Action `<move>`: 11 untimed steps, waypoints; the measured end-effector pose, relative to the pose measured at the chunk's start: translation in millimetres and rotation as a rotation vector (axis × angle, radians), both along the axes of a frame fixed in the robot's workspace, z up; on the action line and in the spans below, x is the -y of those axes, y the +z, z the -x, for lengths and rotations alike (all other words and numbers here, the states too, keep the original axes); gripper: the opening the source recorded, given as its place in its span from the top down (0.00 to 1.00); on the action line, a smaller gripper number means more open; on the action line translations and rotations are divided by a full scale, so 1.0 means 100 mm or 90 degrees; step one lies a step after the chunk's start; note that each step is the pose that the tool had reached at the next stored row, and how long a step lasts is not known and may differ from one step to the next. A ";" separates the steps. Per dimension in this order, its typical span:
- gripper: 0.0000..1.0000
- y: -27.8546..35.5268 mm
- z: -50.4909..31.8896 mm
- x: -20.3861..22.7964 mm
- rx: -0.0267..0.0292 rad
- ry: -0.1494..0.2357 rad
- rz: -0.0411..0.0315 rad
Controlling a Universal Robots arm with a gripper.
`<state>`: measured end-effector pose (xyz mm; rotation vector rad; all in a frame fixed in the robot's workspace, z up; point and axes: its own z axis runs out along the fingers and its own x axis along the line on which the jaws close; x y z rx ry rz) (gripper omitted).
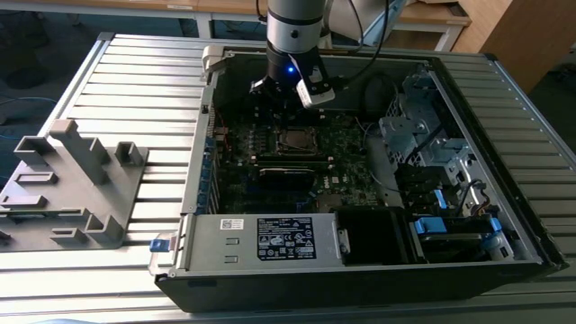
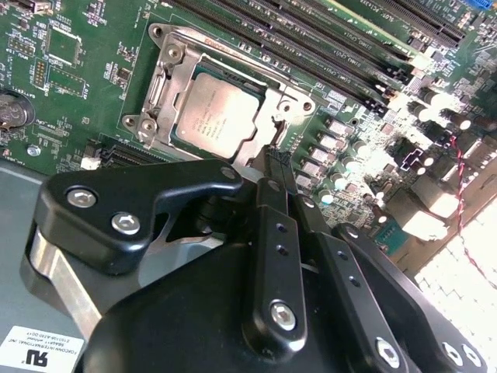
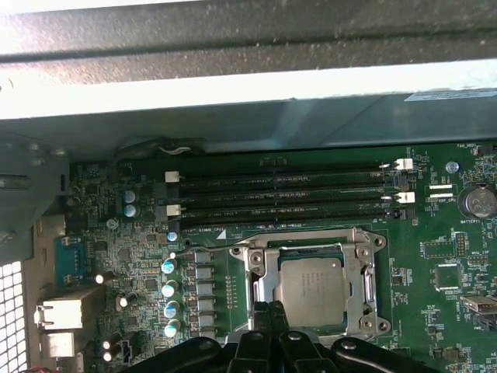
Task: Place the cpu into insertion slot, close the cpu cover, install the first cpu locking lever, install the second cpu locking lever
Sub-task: 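Install the first cpu locking lever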
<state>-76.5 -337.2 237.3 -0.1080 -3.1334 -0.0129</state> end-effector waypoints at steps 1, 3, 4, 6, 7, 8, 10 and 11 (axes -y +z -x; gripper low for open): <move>0.89 0.001 0.004 0.000 0.0000 0.000 0.0001; 0.89 0.001 0.011 0.000 -0.0001 0.000 0.0001; 0.89 0.000 0.011 0.000 -0.0001 0.000 0.0001; 0.89 0.000 0.011 0.000 0.0000 0.000 0.0000; 0.89 0.001 0.012 0.000 0.0000 0.000 0.0001; 0.89 0.004 0.012 0.001 -0.0001 0.000 0.0001; 0.89 0.008 0.012 0.000 0.0000 0.000 0.0000; 0.89 0.009 0.012 0.000 0.0000 0.000 0.0001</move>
